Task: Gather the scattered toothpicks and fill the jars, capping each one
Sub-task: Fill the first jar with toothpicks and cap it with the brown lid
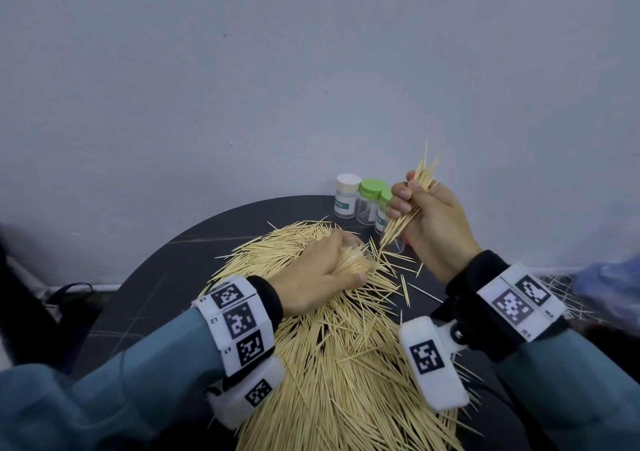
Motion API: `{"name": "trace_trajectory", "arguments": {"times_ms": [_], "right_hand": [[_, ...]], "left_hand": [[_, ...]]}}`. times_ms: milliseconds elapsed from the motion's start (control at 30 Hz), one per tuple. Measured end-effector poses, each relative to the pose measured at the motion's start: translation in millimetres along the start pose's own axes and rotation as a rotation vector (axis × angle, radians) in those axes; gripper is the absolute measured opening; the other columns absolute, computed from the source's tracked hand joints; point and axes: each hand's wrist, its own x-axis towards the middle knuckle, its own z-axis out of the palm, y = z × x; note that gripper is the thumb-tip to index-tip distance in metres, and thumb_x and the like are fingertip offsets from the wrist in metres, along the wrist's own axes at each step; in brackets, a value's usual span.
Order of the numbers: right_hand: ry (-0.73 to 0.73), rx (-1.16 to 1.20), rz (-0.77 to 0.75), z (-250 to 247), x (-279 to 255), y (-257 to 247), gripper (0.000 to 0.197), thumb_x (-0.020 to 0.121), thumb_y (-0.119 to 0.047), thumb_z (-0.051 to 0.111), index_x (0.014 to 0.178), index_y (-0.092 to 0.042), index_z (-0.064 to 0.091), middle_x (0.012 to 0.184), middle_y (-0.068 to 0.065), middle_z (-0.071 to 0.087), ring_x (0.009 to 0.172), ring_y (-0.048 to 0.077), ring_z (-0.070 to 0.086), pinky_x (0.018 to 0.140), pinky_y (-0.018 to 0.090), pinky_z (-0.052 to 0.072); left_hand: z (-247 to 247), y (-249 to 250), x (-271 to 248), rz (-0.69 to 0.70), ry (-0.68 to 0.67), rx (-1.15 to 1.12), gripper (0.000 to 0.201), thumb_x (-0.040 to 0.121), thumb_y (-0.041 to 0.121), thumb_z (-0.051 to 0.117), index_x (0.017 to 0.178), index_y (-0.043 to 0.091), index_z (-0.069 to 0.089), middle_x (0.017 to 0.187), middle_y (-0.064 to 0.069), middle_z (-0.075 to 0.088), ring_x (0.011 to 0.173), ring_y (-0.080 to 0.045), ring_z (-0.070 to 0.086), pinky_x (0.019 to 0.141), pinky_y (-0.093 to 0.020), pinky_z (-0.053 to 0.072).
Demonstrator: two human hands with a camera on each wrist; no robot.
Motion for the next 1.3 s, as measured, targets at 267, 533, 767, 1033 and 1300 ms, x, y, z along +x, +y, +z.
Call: {"name": "trace_trajectory", "arguments": {"times_ms": [267,533,767,1033,1300], "right_hand": [[0.070,0.052,-0.048,-5,3,-2,0.024,0.101,-0.005,0.025,0.084,-0.013,0.041,0.057,-0.004,0.041,0.043,0.004,0.037,0.049,0.017,0.034],[0.060,0.167,-0.012,-7,4,-1,0.026,0.101,-0.004,0.023,0.084,-0.014,0.040,0.055,-0.005,0.043,0.043,0.005,0.038,0.048,0.017,0.036],[0.052,0.019,0.009,-3,-6,18,0.023,0.101,-0.007,0.026,0.085,-0.012,0.041,0.057,-0.003,0.044,0.047,0.006,0.045,0.051,0.018,0.047],[-0.025,-0.418,-0.018,1,-20,36,0.029,0.101,-0.016,0.032,0.100,-0.004,0.058,0.090,0.003,0.068,0.088,0.016,0.065,0.085,0.031,0.053],[-0.113,-0.505,0.100,2,-21,37,0.029,0.095,-0.024,0.043,0.108,-0.009,0.064,0.109,0.003,0.067,0.103,0.018,0.063,0.094,0.030,0.047]], "left_hand": [[-3,12,-7,-0.012,-0.078,-0.010,0.046,0.092,0.032,0.055,0.131,0.022,0.033,0.112,0.003,0.044,0.101,-0.016,0.045,0.082,-0.032,0.049],[-4,15,-10,0.003,-0.075,-0.110,0.047,0.089,0.022,0.062,0.129,0.016,0.039,0.100,0.008,0.050,0.083,-0.012,0.058,0.070,-0.024,0.053],[-4,14,-9,0.030,0.033,-0.224,0.044,0.085,0.027,0.066,0.122,0.023,0.042,0.096,0.015,0.052,0.080,0.000,0.056,0.077,-0.018,0.049],[-5,10,-3,0.077,0.179,-0.373,0.031,0.082,0.030,0.068,0.106,0.028,0.048,0.097,0.013,0.060,0.083,0.003,0.059,0.073,-0.015,0.047],[-8,9,-4,0.084,0.241,-0.404,0.037,0.083,0.025,0.067,0.114,0.018,0.050,0.105,0.008,0.060,0.094,-0.013,0.060,0.081,-0.027,0.052]]}}
